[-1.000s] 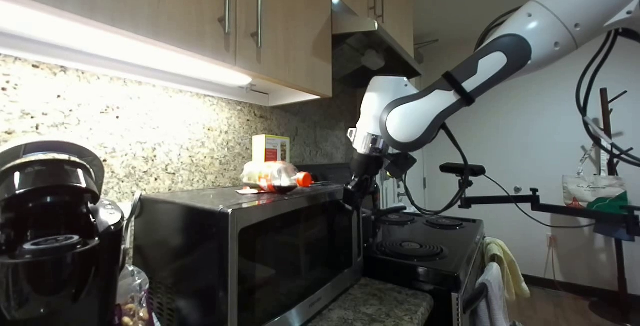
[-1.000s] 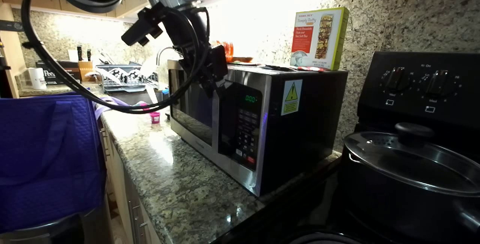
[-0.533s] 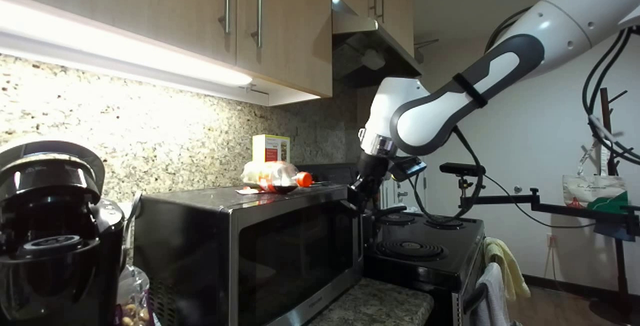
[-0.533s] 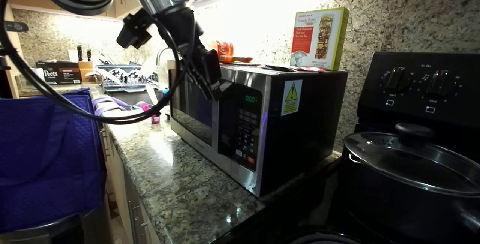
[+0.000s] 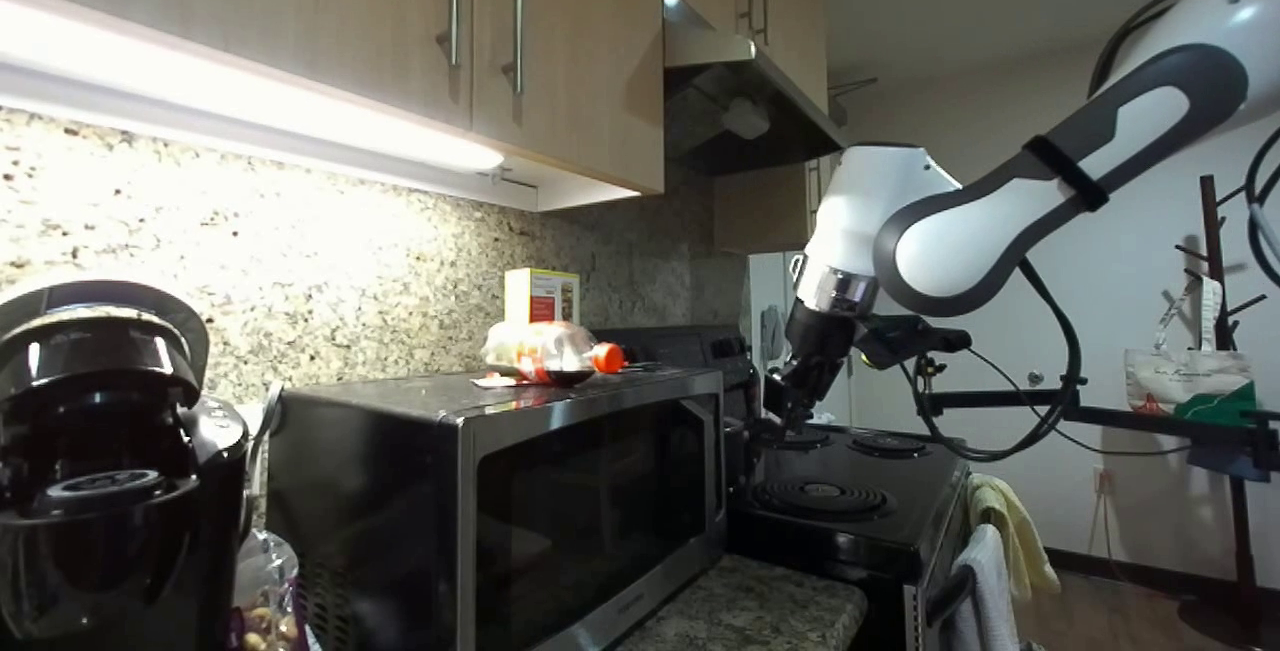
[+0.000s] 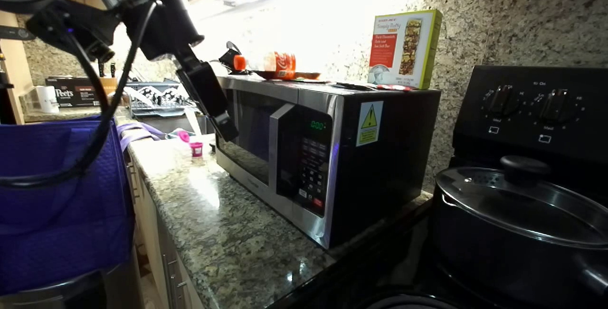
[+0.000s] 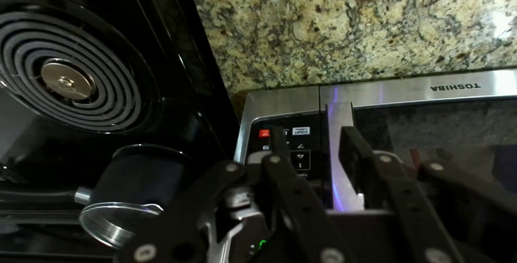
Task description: Open the microwave
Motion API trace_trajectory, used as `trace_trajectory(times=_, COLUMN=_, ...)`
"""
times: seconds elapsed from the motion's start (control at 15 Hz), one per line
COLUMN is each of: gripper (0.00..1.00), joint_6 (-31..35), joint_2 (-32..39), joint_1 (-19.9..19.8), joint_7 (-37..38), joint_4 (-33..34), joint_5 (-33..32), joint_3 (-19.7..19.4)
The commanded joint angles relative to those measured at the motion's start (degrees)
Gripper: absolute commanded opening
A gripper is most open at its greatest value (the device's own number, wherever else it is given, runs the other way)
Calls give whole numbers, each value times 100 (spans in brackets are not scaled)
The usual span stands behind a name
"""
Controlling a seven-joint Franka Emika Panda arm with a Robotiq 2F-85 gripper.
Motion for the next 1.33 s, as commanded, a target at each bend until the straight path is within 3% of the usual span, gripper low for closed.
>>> trace_trajectory(times=0.0, gripper=71, joint_6=-396, joint_2=-611, joint_1=-235, joint_7=240, joint_4=-302, joint_5=-10, joint_3=327)
trace_trajectory(times=0.07, gripper=52, joint_6=-120, joint_2=-268, joint_1=-174, joint_7=-25, joint_4=-137, joint_5=75, joint_3=189)
trace_trajectory(times=0.27, gripper=70, joint_6=-362, joint_2=-512, joint_1=-193, joint_7=57, joint_4=-197, joint_5=66, joint_3=290)
trace_trajectory(times=0.4, gripper=71, joint_6=-370, joint_2=-526, joint_1=-198, joint_7=58, joint_4=-199, joint_5=66, joint_3=291)
trace_trajectory(times=0.47, gripper=93, joint_6=-370, joint_2=-526, joint_1=-200, joint_7=59, joint_4=-201, joint_5=66, joint_3=291)
trace_trajectory(times=0.67, gripper=100, joint_6=-1, joint_2=-268, joint_1=-178, joint_7=-67, joint_4=79, joint_5=125, joint_3=171)
trace_trajectory(times=0.87, gripper=100, joint_6=467, joint_2=38, joint_1=-99, joint_7=-229, joint_4=447, joint_5=269, joint_3=16)
trace_trajectory(times=1.27, gripper=100, joint_6=859, joint_2=828, joint_1=729, joint_7=-1446, joint_4=1163, joint_5=1744, joint_3=-663)
